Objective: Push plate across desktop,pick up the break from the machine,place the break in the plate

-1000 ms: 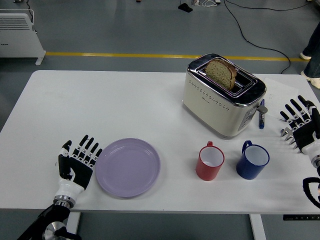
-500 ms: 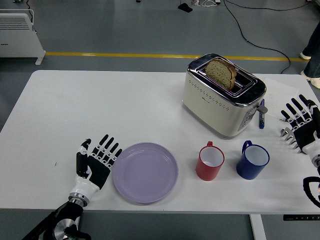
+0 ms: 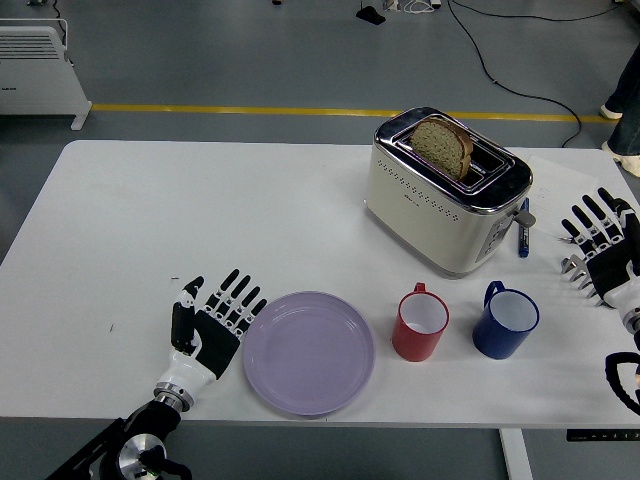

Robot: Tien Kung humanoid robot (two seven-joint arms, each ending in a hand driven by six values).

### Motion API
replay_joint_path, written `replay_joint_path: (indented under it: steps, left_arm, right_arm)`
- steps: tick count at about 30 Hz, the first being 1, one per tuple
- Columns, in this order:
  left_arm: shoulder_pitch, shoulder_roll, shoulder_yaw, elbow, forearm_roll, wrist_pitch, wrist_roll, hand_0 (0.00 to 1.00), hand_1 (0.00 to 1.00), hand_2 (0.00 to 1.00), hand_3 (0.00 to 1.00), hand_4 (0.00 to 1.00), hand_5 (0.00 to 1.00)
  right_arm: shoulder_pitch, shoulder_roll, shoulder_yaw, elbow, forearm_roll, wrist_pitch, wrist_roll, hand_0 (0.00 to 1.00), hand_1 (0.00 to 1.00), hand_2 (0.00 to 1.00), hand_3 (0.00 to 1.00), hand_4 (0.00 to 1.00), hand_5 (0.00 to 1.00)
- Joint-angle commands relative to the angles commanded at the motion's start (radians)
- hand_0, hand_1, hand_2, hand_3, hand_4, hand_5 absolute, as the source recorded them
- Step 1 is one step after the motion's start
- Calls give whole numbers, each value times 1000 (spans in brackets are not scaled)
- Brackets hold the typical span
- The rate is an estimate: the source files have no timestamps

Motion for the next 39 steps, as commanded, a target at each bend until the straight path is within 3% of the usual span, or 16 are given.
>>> replay_joint_path:
  steps: [11, 18, 21, 25, 28, 29, 34, 35, 39]
  left_arm:
    - [-5, 0, -39, -6, 16, 17, -23, 846, 862, 854, 774, 586, 998]
    - [28, 0, -183, -72, 97, 57, -35, 839, 853, 849, 770, 586, 998]
    - [48, 0, -268, -120, 130, 75, -34, 839, 853, 849, 770, 586, 998]
    - [62, 0, -330, -151, 153, 89, -32, 833, 845, 847, 768, 585, 998]
    - [79, 0, -399, -181, 184, 110, -23, 833, 845, 847, 768, 585, 998]
    - [83, 0, -415, -188, 193, 118, -21, 830, 835, 837, 764, 587, 998]
    - [100, 0, -506, -208, 237, 145, -7, 830, 835, 837, 764, 587, 998]
    - [102, 0, -515, -210, 241, 147, -6, 826, 831, 831, 757, 586, 998]
    - [109, 0, -552, -218, 252, 154, -3, 826, 831, 831, 757, 586, 998]
  right_arm:
    - [-5, -1, -3, 5, -2, -2, 0, 770, 742, 730, 729, 484, 520]
    - [-13, -14, -14, 69, -47, -25, 8, 770, 742, 729, 729, 484, 520]
    - [-7, -29, -33, 129, -98, -54, 17, 770, 742, 729, 729, 484, 520]
    - [7, -47, -61, 169, -150, -86, 24, 770, 744, 730, 729, 487, 516]
    - [51, -90, -121, 202, -245, -145, 24, 770, 744, 730, 729, 487, 516]
    - [66, -103, -138, 204, -270, -162, 18, 783, 772, 772, 769, 534, 445]
    - [200, -192, -274, 185, -455, -257, -41, 783, 772, 772, 769, 534, 445]
    - [235, -205, -307, 180, -494, -264, -58, 817, 805, 829, 823, 662, 353]
    - [381, -232, -444, 123, -662, -268, -141, 817, 805, 829, 823, 662, 353]
